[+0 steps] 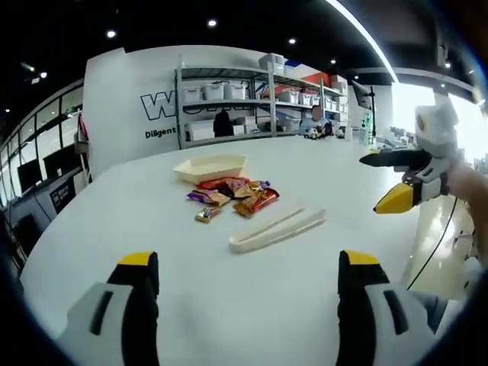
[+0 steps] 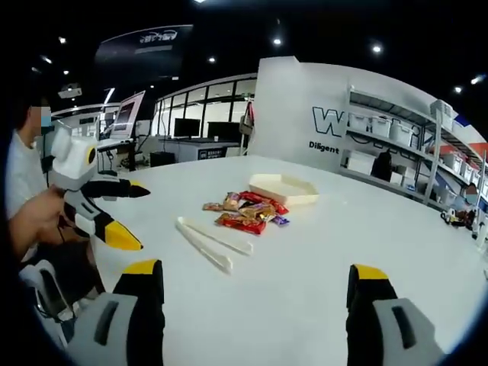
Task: Place the target food into the container with the food tongs after gripping and lifting it, then release it inside without dropping or visibly crushing the food.
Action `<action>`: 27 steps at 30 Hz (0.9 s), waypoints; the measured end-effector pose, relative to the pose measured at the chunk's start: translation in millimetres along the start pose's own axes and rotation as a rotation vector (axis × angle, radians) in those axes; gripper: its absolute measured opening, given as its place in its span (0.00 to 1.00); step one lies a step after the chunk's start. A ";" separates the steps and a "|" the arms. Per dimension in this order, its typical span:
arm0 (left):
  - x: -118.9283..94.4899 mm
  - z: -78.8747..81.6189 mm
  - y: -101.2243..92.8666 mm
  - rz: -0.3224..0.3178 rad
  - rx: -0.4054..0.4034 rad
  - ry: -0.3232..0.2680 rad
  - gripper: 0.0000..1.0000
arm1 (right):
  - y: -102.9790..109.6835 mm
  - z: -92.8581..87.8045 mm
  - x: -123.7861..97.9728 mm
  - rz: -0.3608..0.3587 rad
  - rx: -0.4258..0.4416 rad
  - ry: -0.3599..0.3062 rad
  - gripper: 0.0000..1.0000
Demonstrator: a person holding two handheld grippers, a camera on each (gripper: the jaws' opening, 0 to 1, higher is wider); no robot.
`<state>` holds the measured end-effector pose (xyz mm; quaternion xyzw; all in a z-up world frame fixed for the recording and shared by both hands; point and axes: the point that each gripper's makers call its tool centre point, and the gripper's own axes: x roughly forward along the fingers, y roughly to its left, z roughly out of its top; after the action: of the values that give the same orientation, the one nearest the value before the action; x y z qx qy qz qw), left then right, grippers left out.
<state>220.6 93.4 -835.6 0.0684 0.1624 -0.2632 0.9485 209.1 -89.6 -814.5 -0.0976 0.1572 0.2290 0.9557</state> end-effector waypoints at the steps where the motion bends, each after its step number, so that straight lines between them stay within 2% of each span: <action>1: 0.3 -0.7 -1.1 0.000 0.001 0.001 0.96 | -0.1 -0.4 0.1 0.000 0.001 0.001 0.99; 7: 2.2 -5.4 -3.7 -0.009 0.016 0.015 0.96 | 1.7 -2.3 1.1 0.014 0.014 -0.002 0.99; 16: 1.9 -3.3 5.1 0.001 0.010 0.016 0.96 | -1.2 -7.0 1.0 0.011 0.018 0.007 0.99; 22: 2.6 -5.6 4.3 -0.005 -0.002 0.019 0.96 | 2.5 -4.3 0.9 0.013 -0.002 -0.008 0.99; 27: 3.8 -5.8 1.4 -0.027 -0.037 0.013 0.97 | 1.9 -6.4 2.7 0.023 0.037 -0.006 0.99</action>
<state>222.8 94.1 -842.3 0.0506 0.1743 -0.2726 0.9448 208.9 -88.5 -821.6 -0.0775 0.1597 0.2373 0.9551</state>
